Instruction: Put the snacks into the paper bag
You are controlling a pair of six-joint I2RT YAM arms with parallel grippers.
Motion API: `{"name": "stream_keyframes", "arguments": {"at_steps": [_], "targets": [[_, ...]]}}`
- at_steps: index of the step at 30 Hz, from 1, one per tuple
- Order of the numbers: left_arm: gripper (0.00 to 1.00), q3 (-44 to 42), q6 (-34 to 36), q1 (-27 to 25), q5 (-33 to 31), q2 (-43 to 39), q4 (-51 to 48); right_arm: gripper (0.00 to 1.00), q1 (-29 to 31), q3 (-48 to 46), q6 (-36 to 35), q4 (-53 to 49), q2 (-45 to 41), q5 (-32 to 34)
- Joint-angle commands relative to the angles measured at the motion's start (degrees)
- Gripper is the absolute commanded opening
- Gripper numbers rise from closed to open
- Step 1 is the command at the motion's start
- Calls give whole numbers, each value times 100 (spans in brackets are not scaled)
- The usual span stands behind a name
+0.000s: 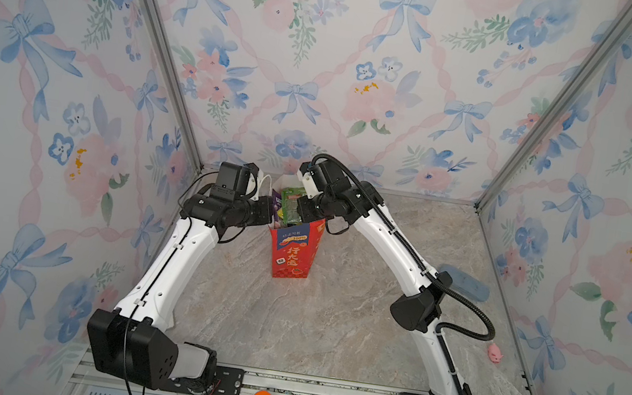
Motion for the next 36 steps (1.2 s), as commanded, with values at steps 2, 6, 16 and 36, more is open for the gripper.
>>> {"name": "stream_keyframes", "arguments": {"at_steps": [2, 6, 16, 36], "targets": [[0, -4, -36, 31, 66, -186, 68, 23, 105, 104, 32, -582, 521, -293], [0, -25, -32, 31, 49, -224, 65, 29, 94, 218, 61, -609, 512, -343], [1, 27, -68, 35, 14, -213, 68, 63, -82, -261, 105, 545, -1134, -290], [98, 161, -143, 40, -205, -719, 147, 96, -540, -5450, -203, 3897, -4940, 979]]}}
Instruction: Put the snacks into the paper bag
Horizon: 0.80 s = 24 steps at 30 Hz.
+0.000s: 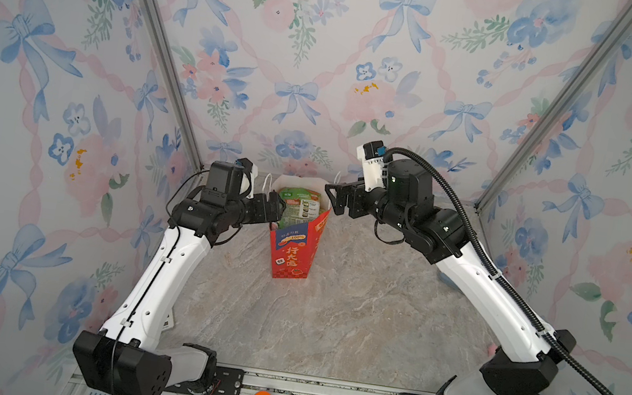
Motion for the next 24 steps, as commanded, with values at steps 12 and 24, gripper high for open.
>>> {"name": "stream_keyframes", "arguments": {"at_steps": [12, 24], "targets": [[98, -2210, -4, 30, -1578, -2853, 3027, 96, -1407, -4416, -51, 1818, -2451, 973], [98, -5050, 981, 11, -3537, -3692, 5018, 96, -2453, -7567, -1454, 4056, -3678, 2599]]}}
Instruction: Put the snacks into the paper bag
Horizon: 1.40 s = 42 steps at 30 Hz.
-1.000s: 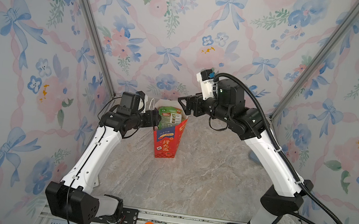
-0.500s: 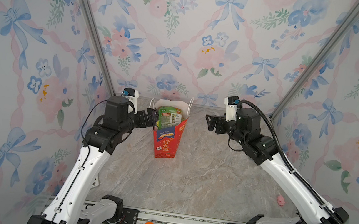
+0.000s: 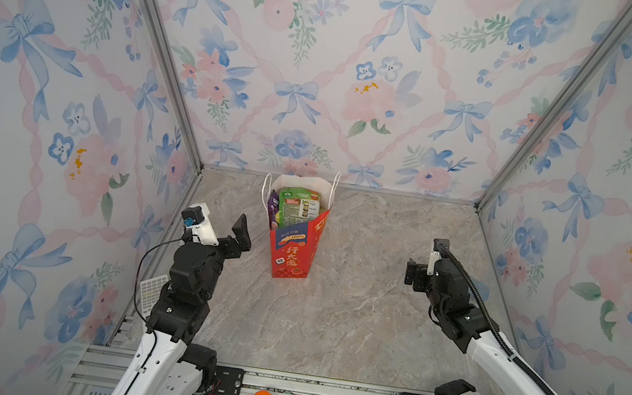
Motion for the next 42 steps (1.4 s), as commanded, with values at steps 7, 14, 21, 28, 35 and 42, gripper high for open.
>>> {"name": "stream_keyframes", "arguments": {"at_steps": [7, 14, 21, 28, 35, 42], "targets": [[98, -1233, 1130, 11, -1465, 590, 1596, 97, -1233, -1225, -239, 3154, 531, -273], [98, -2112, 1327, 102, -1673, 1344, 3308, 96, -1400, -1530, -336, 5072, 1981, -493], [98, -2322, 1648, 170, -1507, 2195, 4407, 96, -1412, -1719, -409, 6361, 3021, -671], [98, -2455, 1693, 255, -1195, 3242, 5394, 96, -1385, -1801, -473, 6940, 3504, -766], [98, -2270, 1892, 289, -790, 4386, 6465, 96, -1357, -1737, -503, 6844, 3506, -719], [98, -1932, 2011, 305, -543, 5494, 6922, 97, -1360, -1344, -448, 6052, 3482, -541]]}}
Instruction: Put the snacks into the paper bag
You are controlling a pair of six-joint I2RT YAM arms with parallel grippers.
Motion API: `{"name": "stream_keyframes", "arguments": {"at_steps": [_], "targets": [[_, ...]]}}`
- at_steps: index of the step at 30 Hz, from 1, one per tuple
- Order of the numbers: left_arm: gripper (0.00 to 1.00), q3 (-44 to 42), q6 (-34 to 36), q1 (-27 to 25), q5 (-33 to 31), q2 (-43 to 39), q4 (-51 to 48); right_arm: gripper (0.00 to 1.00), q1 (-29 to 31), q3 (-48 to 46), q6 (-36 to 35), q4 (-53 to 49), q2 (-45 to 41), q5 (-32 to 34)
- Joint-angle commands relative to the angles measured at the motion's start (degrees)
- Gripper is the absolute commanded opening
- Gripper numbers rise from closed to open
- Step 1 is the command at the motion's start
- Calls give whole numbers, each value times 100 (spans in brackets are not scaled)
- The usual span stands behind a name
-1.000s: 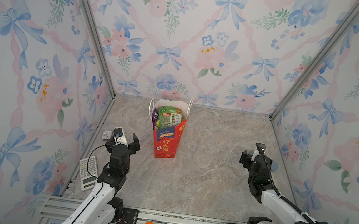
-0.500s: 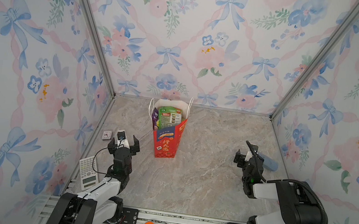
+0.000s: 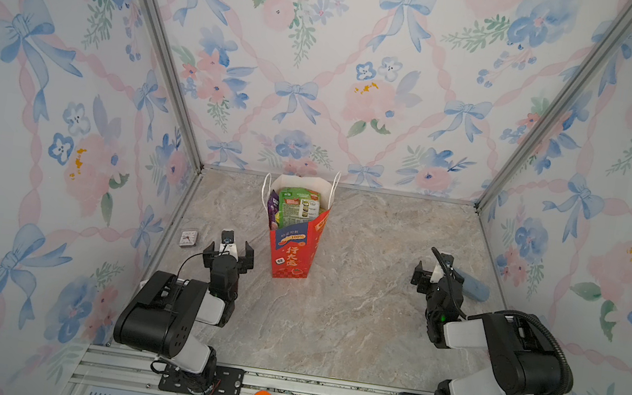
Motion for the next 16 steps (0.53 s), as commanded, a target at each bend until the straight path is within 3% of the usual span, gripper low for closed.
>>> {"name": "stream_keyframes", "arguments": {"at_steps": [1, 16], "targets": [[98, 125, 116, 58, 199, 58, 276, 97, -31, 260, 48, -340, -6, 90], [98, 183, 72, 98, 229, 87, 214, 96, -66, 273, 23, -366, -11, -160]]}}
